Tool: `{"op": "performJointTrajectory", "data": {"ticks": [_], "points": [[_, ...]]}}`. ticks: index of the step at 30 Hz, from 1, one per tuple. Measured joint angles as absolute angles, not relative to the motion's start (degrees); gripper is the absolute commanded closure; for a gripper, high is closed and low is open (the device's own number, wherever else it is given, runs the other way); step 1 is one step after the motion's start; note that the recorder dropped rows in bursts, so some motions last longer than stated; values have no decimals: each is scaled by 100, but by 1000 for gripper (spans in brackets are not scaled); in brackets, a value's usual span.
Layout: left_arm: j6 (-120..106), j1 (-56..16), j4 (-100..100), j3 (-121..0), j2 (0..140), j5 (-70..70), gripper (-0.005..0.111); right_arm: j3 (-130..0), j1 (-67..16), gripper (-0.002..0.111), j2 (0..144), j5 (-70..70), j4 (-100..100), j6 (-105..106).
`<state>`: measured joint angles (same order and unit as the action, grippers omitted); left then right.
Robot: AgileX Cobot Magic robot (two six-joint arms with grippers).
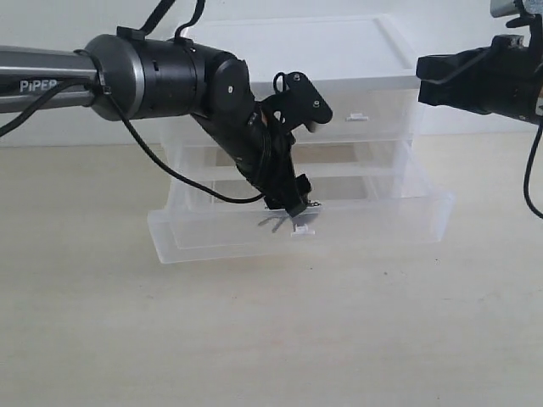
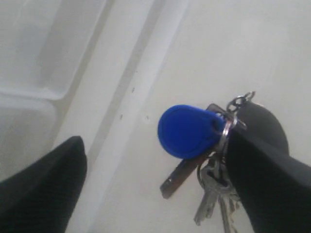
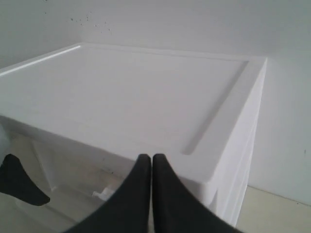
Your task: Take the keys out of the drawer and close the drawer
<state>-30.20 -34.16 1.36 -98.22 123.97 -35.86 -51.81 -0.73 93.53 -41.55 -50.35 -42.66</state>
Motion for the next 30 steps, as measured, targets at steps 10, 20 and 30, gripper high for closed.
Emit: {"op": "performJointTrajectory", "data": {"ticks": [10, 20, 30], "points": [[-2667, -3470, 364, -9822, 12450, -3562, 102, -5181, -73, 108, 9353, -4164, -4907, -4212], [-2675, -3537, 559, -9722, 11743, -3855, 102, -5181, -73, 108, 9353, -4164, -4884, -4208], [-2913, -3672, 247, -9722, 11194, -4479, 51, -5181, -73, 108, 9353, -4152, -4872, -4208]]}}
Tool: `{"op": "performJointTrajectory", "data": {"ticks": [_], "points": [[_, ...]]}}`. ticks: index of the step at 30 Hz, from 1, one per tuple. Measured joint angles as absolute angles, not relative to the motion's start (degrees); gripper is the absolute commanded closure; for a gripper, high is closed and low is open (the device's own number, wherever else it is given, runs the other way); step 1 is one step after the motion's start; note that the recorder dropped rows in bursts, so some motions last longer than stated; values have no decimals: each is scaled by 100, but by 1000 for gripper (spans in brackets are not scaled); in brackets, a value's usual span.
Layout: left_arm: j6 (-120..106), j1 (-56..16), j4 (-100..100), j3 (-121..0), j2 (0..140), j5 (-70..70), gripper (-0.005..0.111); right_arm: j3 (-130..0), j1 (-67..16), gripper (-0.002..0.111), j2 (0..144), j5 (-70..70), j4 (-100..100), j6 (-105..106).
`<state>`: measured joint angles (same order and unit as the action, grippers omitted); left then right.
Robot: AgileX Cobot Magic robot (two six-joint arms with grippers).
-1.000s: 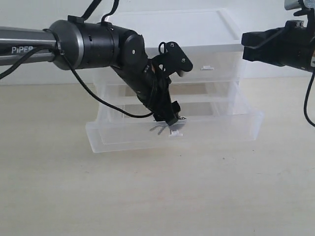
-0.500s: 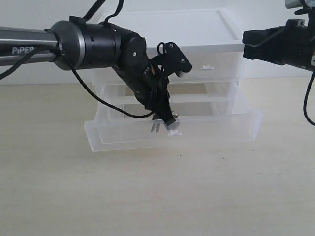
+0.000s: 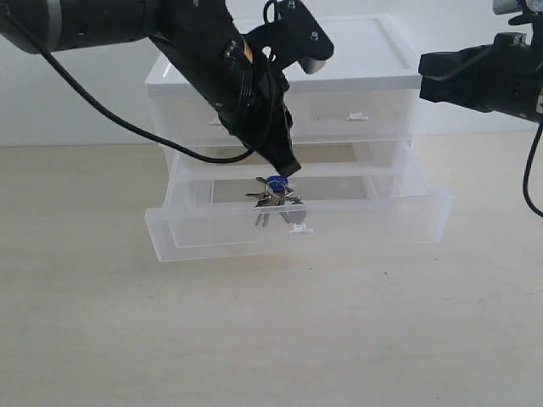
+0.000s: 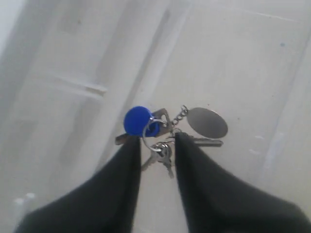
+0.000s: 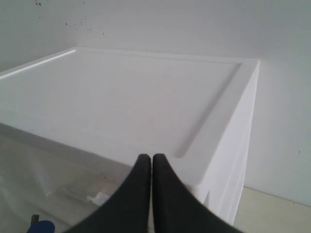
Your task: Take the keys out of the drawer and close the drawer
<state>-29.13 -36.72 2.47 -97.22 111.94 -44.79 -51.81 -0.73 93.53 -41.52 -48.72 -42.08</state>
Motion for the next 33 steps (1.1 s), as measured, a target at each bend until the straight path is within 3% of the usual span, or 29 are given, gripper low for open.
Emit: {"op": "performJointTrajectory", "data": {"ticks": [1, 3, 7, 22, 23, 24, 27, 28, 33], "points": [[-2859, -3672, 183, -9722, 11249, -4522, 38, -5181, -73, 108, 9353, -4152, -4872, -4208], [-2636, -3662, 148, -9722, 11382, -4589, 28, -5181, -73, 108, 9353, -4152, -4872, -4208], [-1685, -3662, 199, -9722, 11667, -4506, 33, -5181, -73, 108, 9353, -4142, -4872, -4208], [741, -3628, 964, -9722, 12393, -3563, 34, -5181, -73, 108, 9353, -4130, -4779, -4199], [746, -3628, 952, -9722, 12410, -3551, 36, -5181, -73, 108, 9353, -4130, -4779, -4199], [763, -3628, 952, -9722, 12424, -3552, 47, -5181, -73, 108, 9353, -4130, -4779, -4199], [780, -3628, 893, -9755, 12514, -3491, 96, -5181, -73, 108, 9353, -4130, -4779, -4199], [715, -3628, 895, -9763, 12514, -3515, 102, -5181, -73, 108, 9353, -4130, -4779, -4199], [413, -3628, 880, -9767, 12514, -3544, 102, -5181, -73, 108, 9353, -4130, -4756, -4199]]}}
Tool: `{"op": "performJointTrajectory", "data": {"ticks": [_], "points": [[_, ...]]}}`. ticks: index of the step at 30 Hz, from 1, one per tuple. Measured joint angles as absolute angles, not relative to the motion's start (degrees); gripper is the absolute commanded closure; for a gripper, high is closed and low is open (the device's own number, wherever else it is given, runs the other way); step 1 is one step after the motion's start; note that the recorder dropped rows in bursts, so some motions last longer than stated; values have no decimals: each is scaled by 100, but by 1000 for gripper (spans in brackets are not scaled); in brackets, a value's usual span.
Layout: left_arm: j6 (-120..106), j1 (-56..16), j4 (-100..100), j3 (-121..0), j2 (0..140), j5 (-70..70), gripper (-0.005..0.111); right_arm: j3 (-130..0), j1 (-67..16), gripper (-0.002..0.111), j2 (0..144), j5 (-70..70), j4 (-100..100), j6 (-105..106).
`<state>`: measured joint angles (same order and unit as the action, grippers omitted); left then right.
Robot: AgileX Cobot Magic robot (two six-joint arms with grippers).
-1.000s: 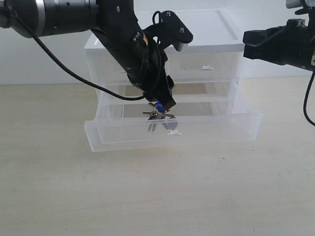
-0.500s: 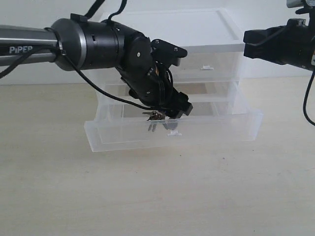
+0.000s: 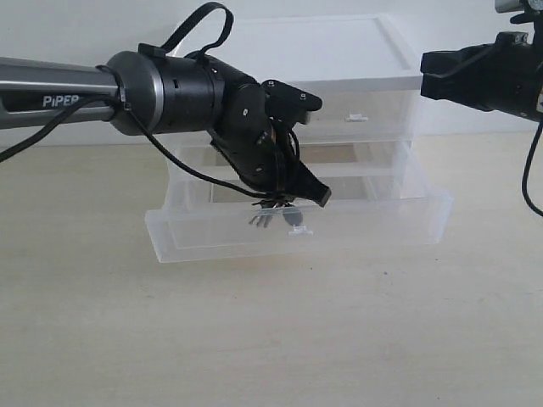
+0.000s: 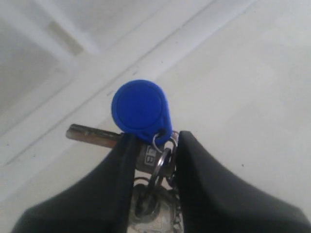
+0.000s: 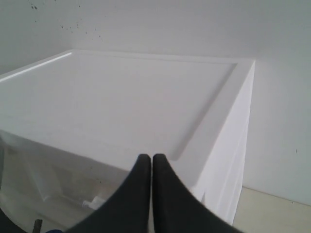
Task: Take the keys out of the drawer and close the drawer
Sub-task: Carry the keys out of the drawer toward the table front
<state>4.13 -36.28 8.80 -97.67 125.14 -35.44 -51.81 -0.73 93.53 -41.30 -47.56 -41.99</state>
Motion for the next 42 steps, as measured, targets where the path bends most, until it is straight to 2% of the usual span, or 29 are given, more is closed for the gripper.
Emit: {"op": "performJointTrajectory", "data": {"ticks": [22, 36, 42], "points": [[0, -4104, 1234, -9634, 11073, -3850, 102, -5181, -73, 108, 9353, -4130, -4743, -4129], [-119, -4551, 1199, -7672, 9115, -3173, 102, -5181, -73, 108, 9353, -4100, -4700, -4093], [-1317, -4567, 31, -6687, 8940, -2818, 102, -5181, -73, 108, 9353, -4087, -4700, -4093]]}}
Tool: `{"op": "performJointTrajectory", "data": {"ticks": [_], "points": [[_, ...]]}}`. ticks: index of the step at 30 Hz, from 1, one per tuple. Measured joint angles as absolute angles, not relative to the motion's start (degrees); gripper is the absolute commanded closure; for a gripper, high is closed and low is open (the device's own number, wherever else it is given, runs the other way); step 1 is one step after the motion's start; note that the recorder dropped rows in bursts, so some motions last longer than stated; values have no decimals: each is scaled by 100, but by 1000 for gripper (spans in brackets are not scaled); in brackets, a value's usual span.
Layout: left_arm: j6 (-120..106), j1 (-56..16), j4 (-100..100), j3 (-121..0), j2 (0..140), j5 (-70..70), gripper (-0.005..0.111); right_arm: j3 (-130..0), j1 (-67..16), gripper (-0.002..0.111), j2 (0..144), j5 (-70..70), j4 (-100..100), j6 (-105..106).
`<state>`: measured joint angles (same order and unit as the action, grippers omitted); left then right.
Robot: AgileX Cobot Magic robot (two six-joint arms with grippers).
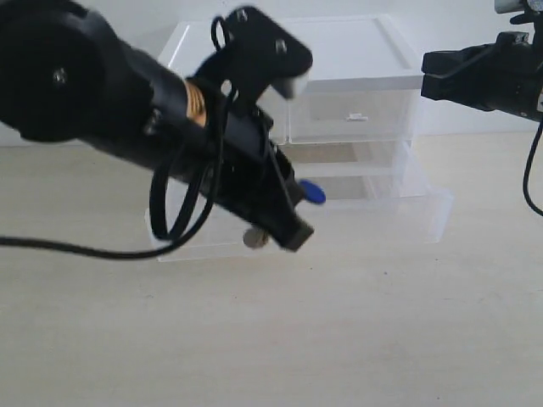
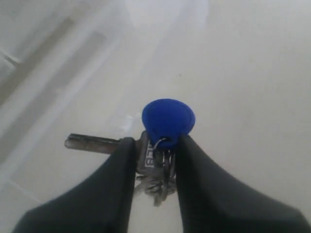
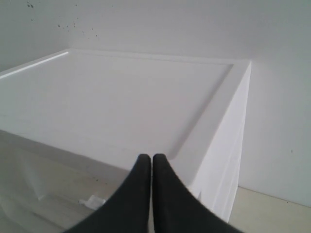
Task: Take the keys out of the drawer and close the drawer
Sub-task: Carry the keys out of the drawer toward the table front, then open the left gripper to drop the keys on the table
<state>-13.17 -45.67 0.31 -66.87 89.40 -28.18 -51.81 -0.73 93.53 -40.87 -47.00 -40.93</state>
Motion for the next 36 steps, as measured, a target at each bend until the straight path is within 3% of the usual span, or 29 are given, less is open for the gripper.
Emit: {"op": "performJointTrajectory", "data": {"ticks": [10, 21, 30, 36], "points": [[-3329, -4581, -1461, -5548, 9129, -2034, 102, -5181, -73, 108, 9353, -4074, -4700, -4093], [-4132, -4511, -1461, -5522, 10576, -477, 102, -5181, -73, 108, 9353, -3986, -4700, -4093], [-4920, -4135, -1230, -5522, 10964, 213, 102, -5181, -73, 108, 9353, -3972, -4631, -4057], [-5119, -3512, -1412, -5766, 11056, 1036, 102, -5181, -73, 108, 9353, -3972, -4605, -4049]]}}
